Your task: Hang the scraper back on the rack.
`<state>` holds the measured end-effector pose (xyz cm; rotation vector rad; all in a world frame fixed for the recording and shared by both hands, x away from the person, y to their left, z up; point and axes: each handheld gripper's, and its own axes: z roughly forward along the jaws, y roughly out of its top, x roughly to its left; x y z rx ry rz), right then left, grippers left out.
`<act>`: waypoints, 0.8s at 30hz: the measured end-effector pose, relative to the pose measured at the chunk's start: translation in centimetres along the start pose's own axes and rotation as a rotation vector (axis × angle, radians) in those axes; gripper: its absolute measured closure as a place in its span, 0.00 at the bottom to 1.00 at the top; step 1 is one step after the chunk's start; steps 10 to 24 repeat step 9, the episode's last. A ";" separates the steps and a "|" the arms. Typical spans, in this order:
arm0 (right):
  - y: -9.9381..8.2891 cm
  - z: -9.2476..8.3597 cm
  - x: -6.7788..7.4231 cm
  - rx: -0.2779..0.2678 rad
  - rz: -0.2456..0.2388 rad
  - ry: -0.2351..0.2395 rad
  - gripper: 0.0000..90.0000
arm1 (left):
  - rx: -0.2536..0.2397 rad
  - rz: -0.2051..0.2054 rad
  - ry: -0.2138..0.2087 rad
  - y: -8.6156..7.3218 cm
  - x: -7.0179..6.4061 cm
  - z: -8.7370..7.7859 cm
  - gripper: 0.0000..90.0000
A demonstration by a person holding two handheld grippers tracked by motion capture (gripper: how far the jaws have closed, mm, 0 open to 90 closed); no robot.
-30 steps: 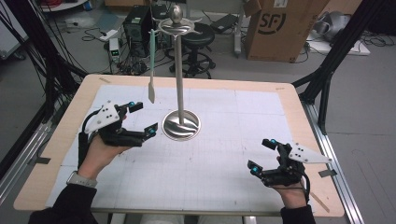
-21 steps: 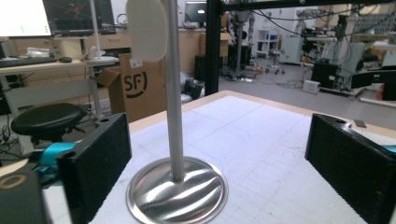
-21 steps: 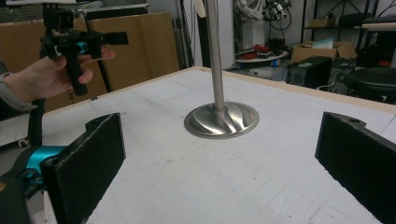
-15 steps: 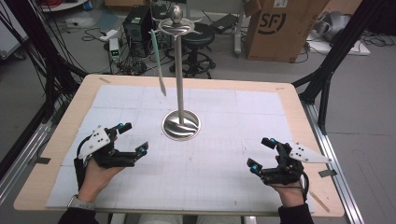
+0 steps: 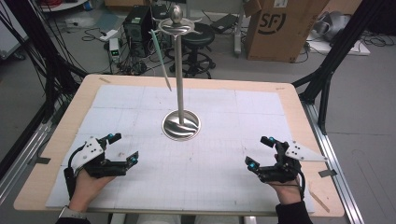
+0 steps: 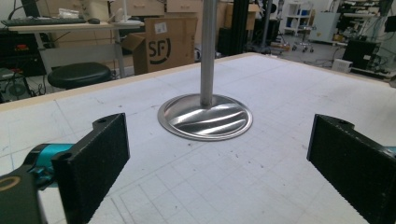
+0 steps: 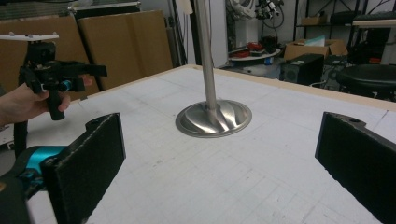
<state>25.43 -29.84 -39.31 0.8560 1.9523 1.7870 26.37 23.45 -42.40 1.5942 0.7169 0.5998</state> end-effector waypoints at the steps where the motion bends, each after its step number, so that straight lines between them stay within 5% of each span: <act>1: -0.1 0.1 0.0 0.001 -0.002 -0.004 0.00 | 0.003 -0.001 -0.001 0.0 -0.1 0.0 0.07; 24: -0.3 0.3 -0.1 0.020 -0.003 -0.015 0.00 | 0.033 -0.006 -0.007 0.2 -0.5 0.3 0.07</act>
